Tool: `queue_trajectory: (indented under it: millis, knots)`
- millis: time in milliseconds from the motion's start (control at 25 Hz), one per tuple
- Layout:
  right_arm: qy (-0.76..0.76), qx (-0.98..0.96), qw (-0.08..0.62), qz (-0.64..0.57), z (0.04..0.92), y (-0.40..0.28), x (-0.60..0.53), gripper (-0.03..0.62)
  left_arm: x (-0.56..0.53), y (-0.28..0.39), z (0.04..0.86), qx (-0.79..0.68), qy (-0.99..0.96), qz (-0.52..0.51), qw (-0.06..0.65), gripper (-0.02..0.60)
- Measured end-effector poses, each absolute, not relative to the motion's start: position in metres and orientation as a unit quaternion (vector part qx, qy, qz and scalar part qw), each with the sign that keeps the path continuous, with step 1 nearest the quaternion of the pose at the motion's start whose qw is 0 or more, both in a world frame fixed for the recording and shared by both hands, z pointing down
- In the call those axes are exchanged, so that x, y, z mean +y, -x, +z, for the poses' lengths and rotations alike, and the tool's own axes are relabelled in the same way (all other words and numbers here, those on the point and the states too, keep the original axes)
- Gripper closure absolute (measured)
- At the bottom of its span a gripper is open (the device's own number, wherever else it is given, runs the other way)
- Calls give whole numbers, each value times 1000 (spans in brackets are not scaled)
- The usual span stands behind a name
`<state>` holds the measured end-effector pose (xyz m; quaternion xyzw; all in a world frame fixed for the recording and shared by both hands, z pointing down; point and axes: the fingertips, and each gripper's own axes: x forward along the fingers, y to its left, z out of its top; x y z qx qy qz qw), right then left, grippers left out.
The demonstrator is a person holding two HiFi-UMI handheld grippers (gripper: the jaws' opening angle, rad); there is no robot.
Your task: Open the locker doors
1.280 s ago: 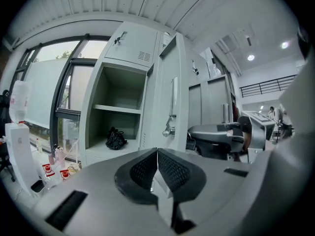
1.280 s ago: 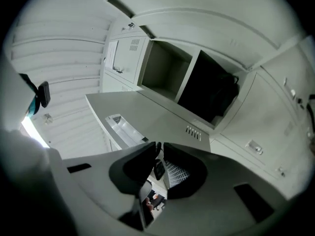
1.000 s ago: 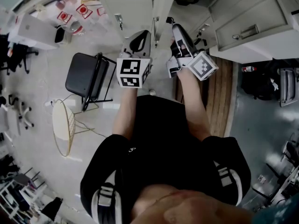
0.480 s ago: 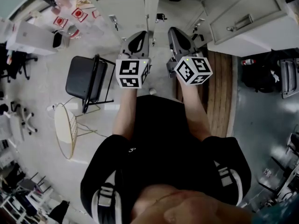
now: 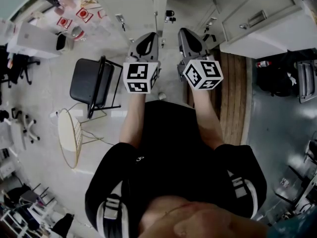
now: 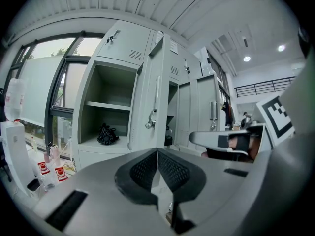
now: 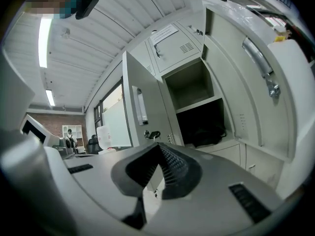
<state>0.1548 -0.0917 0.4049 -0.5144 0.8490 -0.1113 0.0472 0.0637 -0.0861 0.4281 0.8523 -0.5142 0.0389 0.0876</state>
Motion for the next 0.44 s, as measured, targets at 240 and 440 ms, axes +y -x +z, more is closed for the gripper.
queue_trajectory:
  millis: [240,440]
  knots:
    - [521,848,28,-92,405,-152,-85,577,-81,-62,430,-515,-851,39,92,571]
    - [526,846,16,-86,412,-157,-83,577,-80,-66,435,-513,-852,40,96,571]
